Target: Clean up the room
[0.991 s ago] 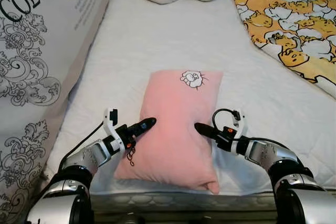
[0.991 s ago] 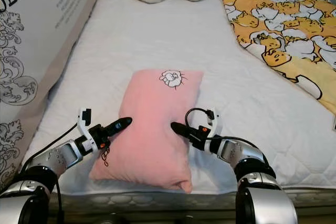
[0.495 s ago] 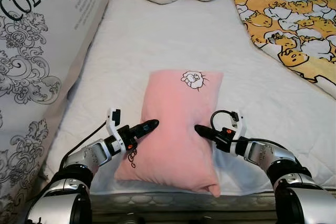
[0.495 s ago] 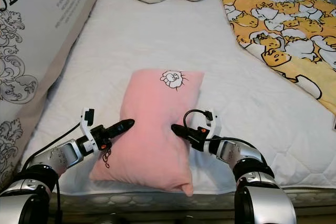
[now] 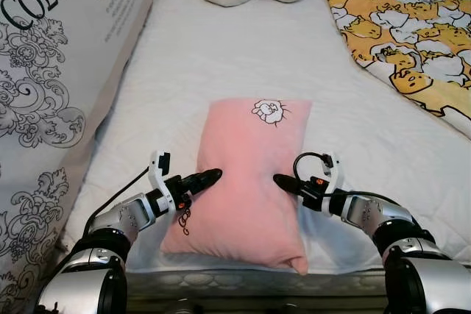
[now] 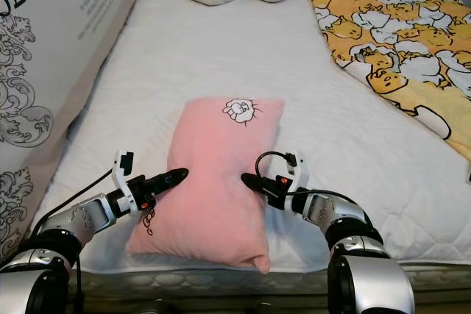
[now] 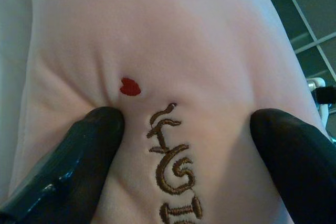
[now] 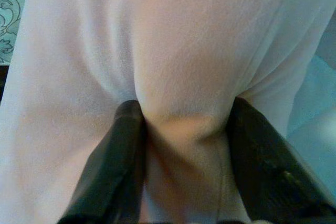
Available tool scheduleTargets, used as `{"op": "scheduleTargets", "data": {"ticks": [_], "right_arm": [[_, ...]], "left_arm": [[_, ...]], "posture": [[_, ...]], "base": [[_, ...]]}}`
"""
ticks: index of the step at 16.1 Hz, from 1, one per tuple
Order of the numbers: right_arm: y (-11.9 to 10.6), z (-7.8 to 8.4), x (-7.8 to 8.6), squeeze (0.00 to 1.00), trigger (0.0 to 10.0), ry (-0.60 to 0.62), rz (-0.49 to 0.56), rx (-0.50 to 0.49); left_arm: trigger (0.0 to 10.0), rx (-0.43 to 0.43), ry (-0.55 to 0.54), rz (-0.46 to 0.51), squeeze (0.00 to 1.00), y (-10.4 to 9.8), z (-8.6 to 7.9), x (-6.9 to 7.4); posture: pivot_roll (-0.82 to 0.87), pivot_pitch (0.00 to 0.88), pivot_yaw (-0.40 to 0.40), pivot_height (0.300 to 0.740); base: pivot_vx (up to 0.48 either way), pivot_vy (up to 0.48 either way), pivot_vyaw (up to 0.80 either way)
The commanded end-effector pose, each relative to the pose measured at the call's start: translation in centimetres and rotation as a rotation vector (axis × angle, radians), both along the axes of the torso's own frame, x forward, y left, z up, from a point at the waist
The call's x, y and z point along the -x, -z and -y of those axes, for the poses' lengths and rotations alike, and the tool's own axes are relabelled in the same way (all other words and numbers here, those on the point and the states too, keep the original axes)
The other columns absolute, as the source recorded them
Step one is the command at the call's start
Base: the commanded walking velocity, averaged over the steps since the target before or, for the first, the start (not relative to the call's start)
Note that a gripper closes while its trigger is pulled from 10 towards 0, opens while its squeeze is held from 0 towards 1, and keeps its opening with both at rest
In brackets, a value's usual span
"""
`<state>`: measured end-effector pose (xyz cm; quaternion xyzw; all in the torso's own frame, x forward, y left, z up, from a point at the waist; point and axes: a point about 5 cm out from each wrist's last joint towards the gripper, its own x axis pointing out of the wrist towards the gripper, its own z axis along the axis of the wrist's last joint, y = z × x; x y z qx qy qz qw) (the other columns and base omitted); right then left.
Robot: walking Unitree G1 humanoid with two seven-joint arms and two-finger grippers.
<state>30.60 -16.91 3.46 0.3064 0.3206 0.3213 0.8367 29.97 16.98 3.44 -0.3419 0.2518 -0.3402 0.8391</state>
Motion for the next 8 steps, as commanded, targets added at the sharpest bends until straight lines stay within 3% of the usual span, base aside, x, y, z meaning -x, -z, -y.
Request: {"op": "scheduleTargets", "data": {"ticks": [1,2,8], "right_arm": [[0.01,-0.47,-0.11,0.00,0.0,-0.010,-0.005,0.004],[-0.01,-0.62,-0.13,0.00,0.0,-0.014,-0.003,0.000],[0.28,-0.94,-0.05,0.00,0.0,-0.015,-0.013,0.018]], "left_arm": [[10.0,-0.016,0.040,-0.043,0.00,0.58,0.53,0.42],[0.0,0.006,0.007,-0.056,0.00,0.65,0.53,0.37],[0.0,-0.026,-0.020,-0.065,0.00,1.26,0.52,0.63]], "posture": [[-0.07,0.005,0.011,0.740],[-0.07,0.003,0.012,0.740],[-0.07,0.006,0.013,0.740]], "base": [[0.000,0.000,0.00],[0.000,0.000,0.00],[0.000,0.000,0.00]]}}
